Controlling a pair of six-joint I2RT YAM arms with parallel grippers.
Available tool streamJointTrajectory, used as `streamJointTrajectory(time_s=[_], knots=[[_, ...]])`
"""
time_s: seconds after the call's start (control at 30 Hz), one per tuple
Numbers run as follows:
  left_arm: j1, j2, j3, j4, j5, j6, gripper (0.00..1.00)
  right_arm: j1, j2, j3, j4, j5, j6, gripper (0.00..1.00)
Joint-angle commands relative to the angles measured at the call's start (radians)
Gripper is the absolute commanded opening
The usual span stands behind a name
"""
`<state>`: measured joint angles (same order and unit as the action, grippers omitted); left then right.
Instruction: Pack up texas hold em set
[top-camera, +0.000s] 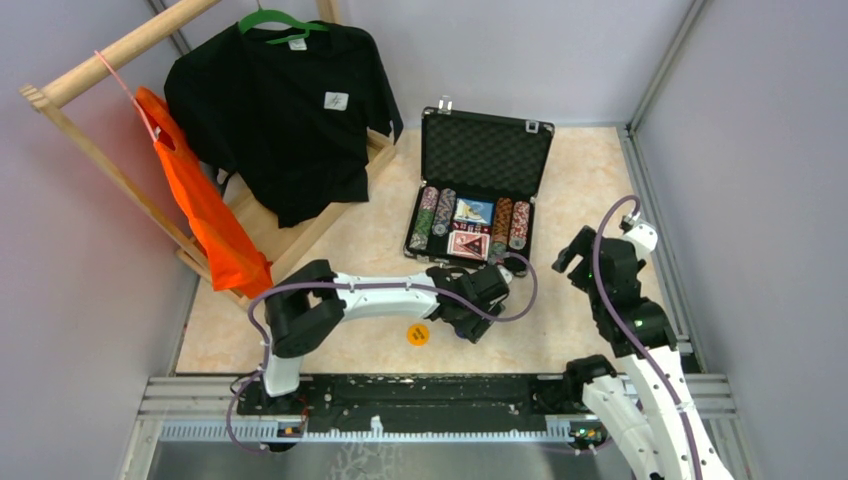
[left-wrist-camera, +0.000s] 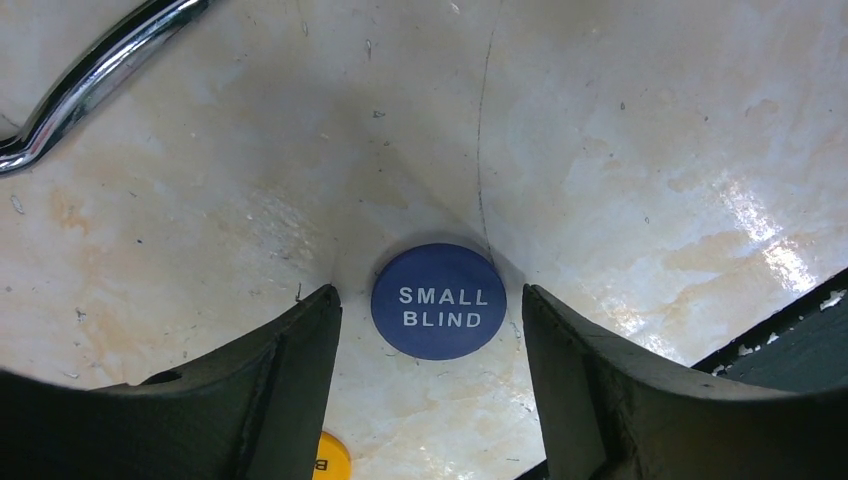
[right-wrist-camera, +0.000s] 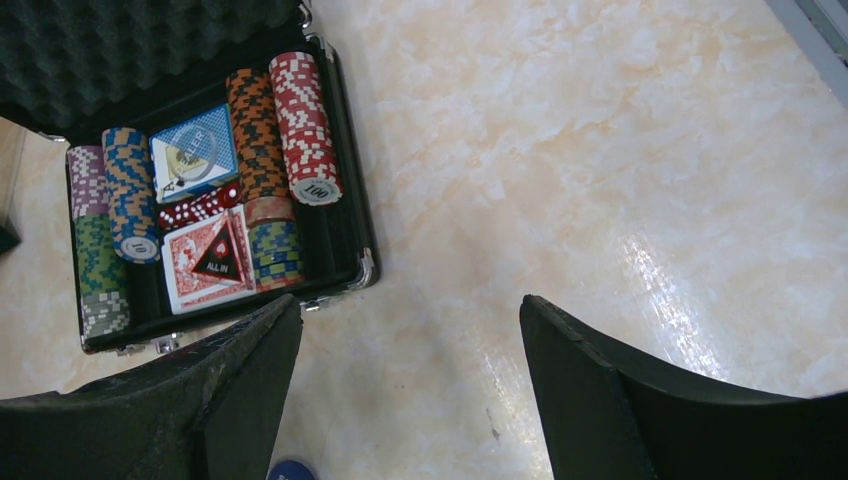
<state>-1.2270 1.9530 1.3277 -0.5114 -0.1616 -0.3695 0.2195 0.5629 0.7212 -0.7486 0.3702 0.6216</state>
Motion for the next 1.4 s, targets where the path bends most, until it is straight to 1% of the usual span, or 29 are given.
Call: streamJointTrajectory(time_s=[0.0,0.27,0.37,0.5,0.63,0.8,0.87,1.07,1.23,1.37], knots=[[-0.015,0.031,0.018,-0.041,-0.02,0.006,0.72,-0.009,-0.015,0.007,0.023,0.017,-0.011,0.8],[-0.028,0.048,0.028,-0.068,-0.045,0.005,0.72,-0.01,-0.022,-0.003,0.024,0.019,-0.015,0.8],[-0.03,0.052,0.031,-0.079,-0.049,0.004,0.7,-0.01,-0.025,-0.007,0.024,0.017,-0.015,0.8],[-0.034,0.062,0.034,-0.084,-0.047,0.006,0.69,-0.01,-0.03,-0.013,0.028,0.018,-0.014,0.8],[-0.036,0.068,0.034,-0.088,-0.039,0.006,0.66,-0.01,-0.029,-0.016,0.028,0.015,-0.014,0.8],[-0.038,0.073,0.033,-0.083,-0.021,0.005,0.66,-0.009,-0.03,-0.019,0.032,0.016,-0.016,0.8],[-0.038,0.072,0.032,-0.087,-0.024,0.003,0.64,-0.009,-0.03,-0.021,0.033,0.015,-0.017,0.8],[-0.037,0.073,0.034,-0.09,-0.026,0.003,0.54,-0.011,-0.03,-0.03,0.04,0.007,-0.015,0.8],[-0.037,0.074,0.038,-0.093,-0.029,0.002,0.49,-0.009,-0.031,-0.035,0.041,0.009,-0.015,0.8],[-0.038,0.07,0.043,-0.1,-0.036,0.003,0.49,-0.01,-0.031,-0.04,0.043,0.007,-0.015,0.8]])
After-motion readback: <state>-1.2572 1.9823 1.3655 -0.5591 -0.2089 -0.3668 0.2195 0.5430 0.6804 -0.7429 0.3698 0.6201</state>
